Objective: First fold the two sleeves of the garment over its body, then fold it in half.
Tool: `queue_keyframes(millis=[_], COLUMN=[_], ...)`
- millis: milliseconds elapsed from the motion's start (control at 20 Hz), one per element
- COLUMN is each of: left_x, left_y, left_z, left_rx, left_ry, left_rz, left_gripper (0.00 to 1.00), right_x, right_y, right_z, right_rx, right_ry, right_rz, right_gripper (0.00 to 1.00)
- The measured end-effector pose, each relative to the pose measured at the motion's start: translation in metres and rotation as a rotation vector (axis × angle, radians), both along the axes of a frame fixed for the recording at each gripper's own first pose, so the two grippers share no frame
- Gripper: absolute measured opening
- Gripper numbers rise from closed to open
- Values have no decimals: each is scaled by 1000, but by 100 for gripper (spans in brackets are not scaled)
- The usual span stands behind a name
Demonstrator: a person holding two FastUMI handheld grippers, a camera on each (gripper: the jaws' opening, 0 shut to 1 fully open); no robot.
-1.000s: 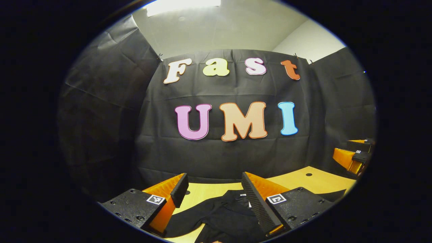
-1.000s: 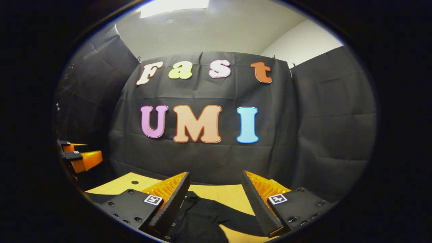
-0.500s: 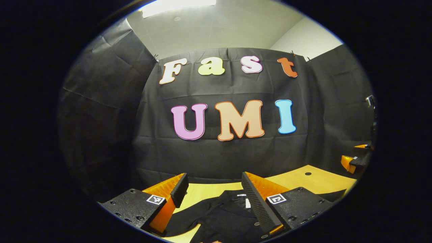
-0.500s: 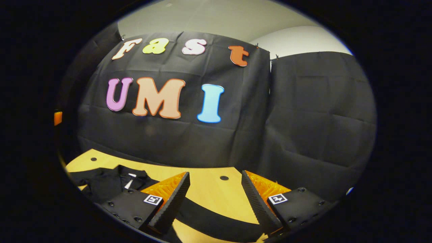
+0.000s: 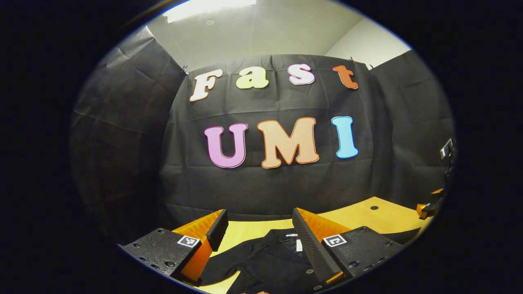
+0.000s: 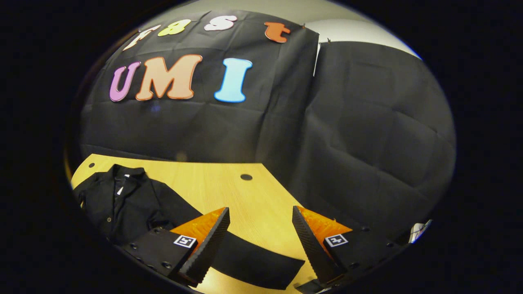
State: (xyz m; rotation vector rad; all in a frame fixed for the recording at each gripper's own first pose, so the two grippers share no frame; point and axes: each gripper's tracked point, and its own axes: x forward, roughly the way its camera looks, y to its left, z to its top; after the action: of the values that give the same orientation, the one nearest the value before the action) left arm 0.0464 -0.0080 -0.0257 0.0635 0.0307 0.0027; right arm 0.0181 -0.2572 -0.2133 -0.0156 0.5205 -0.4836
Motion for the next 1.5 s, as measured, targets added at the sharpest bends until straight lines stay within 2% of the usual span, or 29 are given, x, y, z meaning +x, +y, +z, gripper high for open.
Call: queue_keyframes(millis=[250, 550, 600, 650, 800, 900, 950, 1000, 1050, 1200, 1300, 1350, 1400, 1450, 1500], left_x=[2, 8, 9, 10, 9, 8, 8, 8, 8, 8, 7, 6, 3, 1, 0], left_y=[-7, -18, -22, -25, -38, -46, -47, -47, -47, -43, -33, -26, -16, -7, 2], left_z=[-3, -5, -4, -4, -10, -12, -12, -12, -11, -16, -16, -17, -18, -15, -16], left_rx=[14, 44, 52, 60, 62, 51, 55, 56, 53, 47, 44, 48, 54, 56, 57], left_ry=[15, 25, 24, 23, 30, 42, 46, 44, 42, 49, 50, 53, 51, 43, 41], left_rz=[13, 39, 42, 47, 48, 43, 43, 45, 43, 38, 43, 51, 62, 74, 86], left_gripper=[95, 94, 95, 94, 95, 95, 100, 100, 99, 99, 99, 99, 94, 99, 94], right_x=[-15, -38, -45, -49, -54, -53, -53, -48, -45, -37, -40, -38, -38, -36, -27], right_y=[-23, -33, -36, -37, -30, -31, -31, -29, -24, -3, -7, -7, -4, 1, 4], right_z=[-65, -145, -156, -167, -180, -181, -177, -177, -176, -180, -177, -177, -177, -171, -161], right_rx=[58, 239, 269, 301, 425, 437, 425, 424, 419, 416, 355, 341, 364, 396, 401], right_ry=[157, 379, 415, 438, 440, 423, 419, 416, 408, 390, 383, 388, 394, 362, 302], right_rz=[-43, -73, -80, -83, -86, -99, -87, -64, -47, -14, -10, -7, -5, -11, -29], right_gripper=[98, 100, 98, 100, 98, 95, 92, 91, 87, 37, 4, 3, 3, 3, 3])
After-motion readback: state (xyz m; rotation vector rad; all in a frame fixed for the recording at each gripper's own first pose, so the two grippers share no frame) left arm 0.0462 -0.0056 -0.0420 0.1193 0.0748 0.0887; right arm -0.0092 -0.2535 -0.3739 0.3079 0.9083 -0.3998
